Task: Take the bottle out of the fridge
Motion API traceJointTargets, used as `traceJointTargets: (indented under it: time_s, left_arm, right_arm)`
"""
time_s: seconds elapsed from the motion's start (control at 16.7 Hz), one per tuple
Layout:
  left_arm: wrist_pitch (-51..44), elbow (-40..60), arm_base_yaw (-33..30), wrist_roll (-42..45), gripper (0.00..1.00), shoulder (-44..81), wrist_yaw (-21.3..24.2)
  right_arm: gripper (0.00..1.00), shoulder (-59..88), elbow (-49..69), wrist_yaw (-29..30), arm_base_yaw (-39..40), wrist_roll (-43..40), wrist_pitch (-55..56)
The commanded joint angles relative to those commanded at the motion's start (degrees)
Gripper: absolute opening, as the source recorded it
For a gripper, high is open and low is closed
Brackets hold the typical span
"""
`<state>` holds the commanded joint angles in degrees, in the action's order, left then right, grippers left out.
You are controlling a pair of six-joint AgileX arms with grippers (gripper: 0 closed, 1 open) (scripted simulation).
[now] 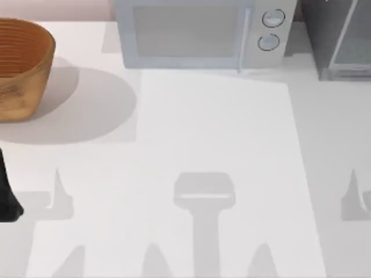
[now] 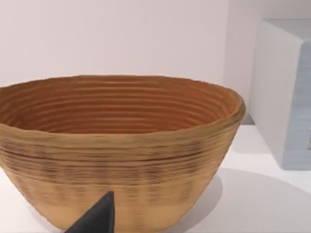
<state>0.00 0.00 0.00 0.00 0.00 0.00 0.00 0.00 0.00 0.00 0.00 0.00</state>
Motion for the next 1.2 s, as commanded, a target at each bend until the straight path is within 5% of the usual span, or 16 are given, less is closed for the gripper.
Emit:
traceJointTargets:
  time_s: [0.42, 1.2]
  left_arm:
    - [0.0, 0.0, 0.0, 0.0, 1.00, 0.0, 0.0]
    - [0.0, 0.0, 0.0, 0.0, 1.00, 0.0, 0.0]
  right_arm:
    - [1.00, 8.9, 1.4, -3.4, -3.0, 0.0, 9.0]
    - [1.00, 77.5, 7.4, -22.1, -22.6, 0.8, 68.8]
